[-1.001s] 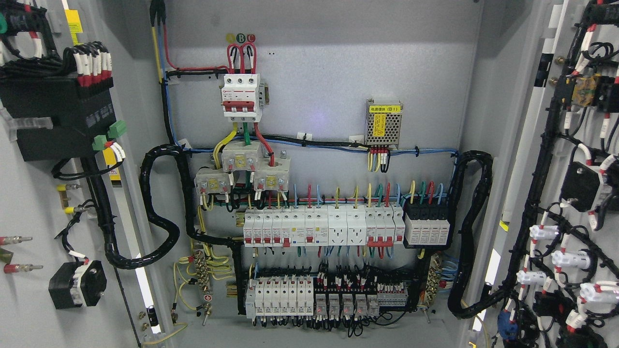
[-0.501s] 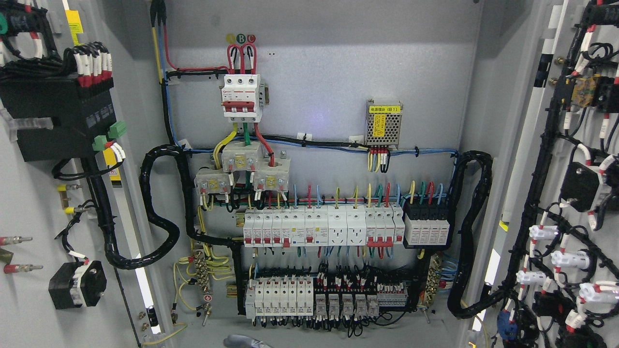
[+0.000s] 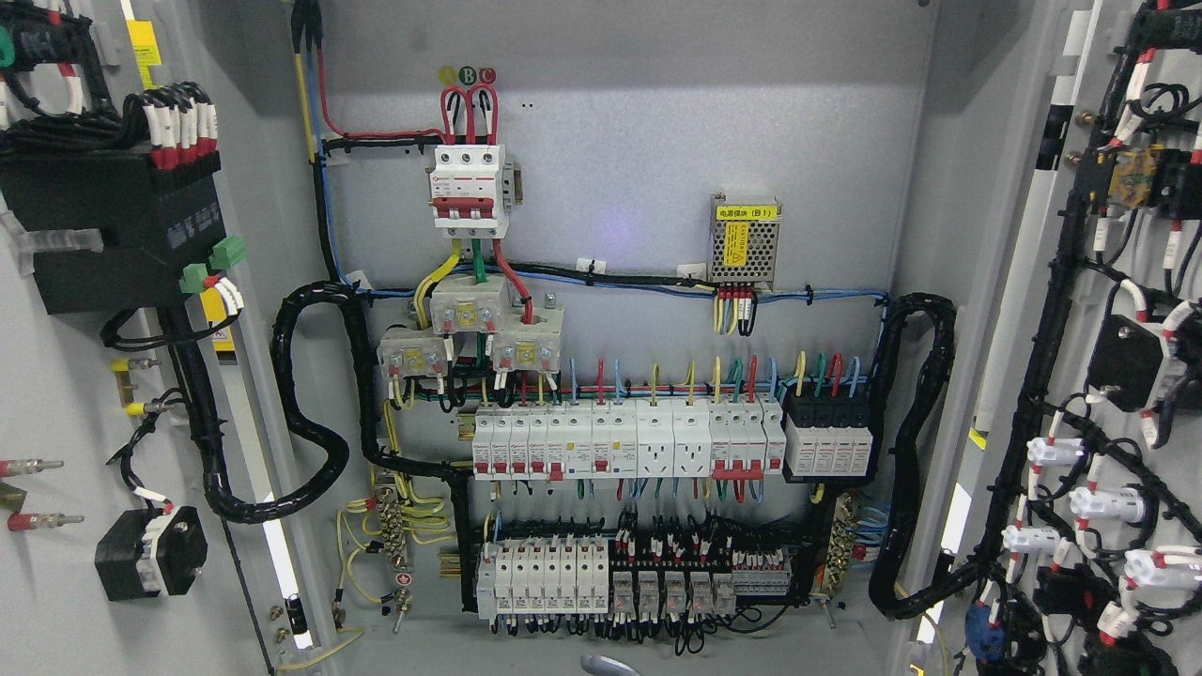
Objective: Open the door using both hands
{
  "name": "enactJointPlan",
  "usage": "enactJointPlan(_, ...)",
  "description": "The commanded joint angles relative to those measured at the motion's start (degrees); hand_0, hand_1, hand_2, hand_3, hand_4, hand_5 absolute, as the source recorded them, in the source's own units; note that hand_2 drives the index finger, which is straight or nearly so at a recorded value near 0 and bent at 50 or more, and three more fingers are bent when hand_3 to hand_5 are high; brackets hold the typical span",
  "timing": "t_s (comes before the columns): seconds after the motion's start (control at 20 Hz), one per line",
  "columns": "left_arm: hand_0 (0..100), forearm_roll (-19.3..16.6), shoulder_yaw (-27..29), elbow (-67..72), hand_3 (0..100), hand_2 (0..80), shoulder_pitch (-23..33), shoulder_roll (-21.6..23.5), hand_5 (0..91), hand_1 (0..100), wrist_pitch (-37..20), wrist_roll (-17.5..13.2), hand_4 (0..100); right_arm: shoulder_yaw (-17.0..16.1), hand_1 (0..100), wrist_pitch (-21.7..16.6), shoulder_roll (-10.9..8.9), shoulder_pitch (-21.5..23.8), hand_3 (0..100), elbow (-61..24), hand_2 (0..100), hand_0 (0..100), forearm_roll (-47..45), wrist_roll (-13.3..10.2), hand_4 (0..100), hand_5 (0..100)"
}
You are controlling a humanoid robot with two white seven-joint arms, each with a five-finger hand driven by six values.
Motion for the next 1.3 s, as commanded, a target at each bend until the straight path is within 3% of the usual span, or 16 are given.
enactJointPlan(0.0, 12, -0.18, -3.79, -26.59, 0, 0.0, 3.25, 2.99, 0.0, 56, -0.16, 0.15, 0, -12.3, 50, -5.98, -1.08, 9.2, 0, -8.73, 4, 0, 0.79, 0.03, 0, 0)
enactJointPlan(0.1, 12, -0.53, -3.96, -32.48, 0, 0.0, 4.84, 3.17, 0.0, 56, -0.16, 0.33, 0, -12.39, 50, -9.94, -0.91, 11.23, 0, -8.91, 4, 0, 0.79, -0.06, 0, 0)
enactJointPlan(0.3, 12, -5.36, -4.49, -41.89, 0, 0.0, 7.13, 5.01, 0.0, 56, -1.38, 0.07, 0, -13.79, 50, -18.03, -0.12, 15.18, 0, -9.26, 4, 0, 0.35, -0.06, 0, 0)
enactJointPlan(0.5, 12, -5.81, -7.39, -46.91, 0, 0.0, 7.74, 10.28, 0.0, 56, -9.81, -0.02, 0, -15.81, 50, -23.22, -0.03, 17.82, 0, -9.87, 4, 0, 0.17, -0.06, 0, 0)
enactJointPlan(0.7, 12, -5.81, -7.39, -50.86, 0, 0.0, 8.8, 10.64, 0.0, 56, -15.62, -0.11, 0, -16.78, 50, -28.14, 0.06, 20.02, 0, -9.96, 4, 0, 0.09, -0.06, 0, 0)
enactJointPlan(0.8, 12, -5.72, -7.39, -52.62, 0, 0.0, 8.8, 10.73, 0.0, 56, -20.0, -0.11, 0, -17.48, 50, -28.86, -0.12, 20.64, 0, -10.05, 4, 0, 0.09, -0.15, 0, 0)
enactJointPlan(1.0, 12, -5.72, -7.13, -53.95, 0, 0.0, 10.2, 10.47, 0.0, 56, -25.9, -0.11, 0, -20.11, 50, -28.95, -0.64, 20.64, 0, -10.05, 4, 0, -1.75, -4.7, 0, 0)
enactJointPlan(1.1, 12, -5.54, -6.61, -54.21, 0, 0.0, 11.43, 9.51, 0.0, 56, -29.07, -0.28, 0, -21.26, 50, -29.12, -0.64, 20.73, 0, -10.05, 4, 0, -3.16, -4.98, 0, 0)
enactJointPlan(1.25, 12, -5.19, -4.59, -56.49, 0, 0.0, 13.72, 6.52, 0.0, 56, -30.22, -4.4, 0, -21.62, 50, -29.12, -0.82, 20.73, 0, -10.05, 4, 0, -4.13, -4.98, 0, 0)
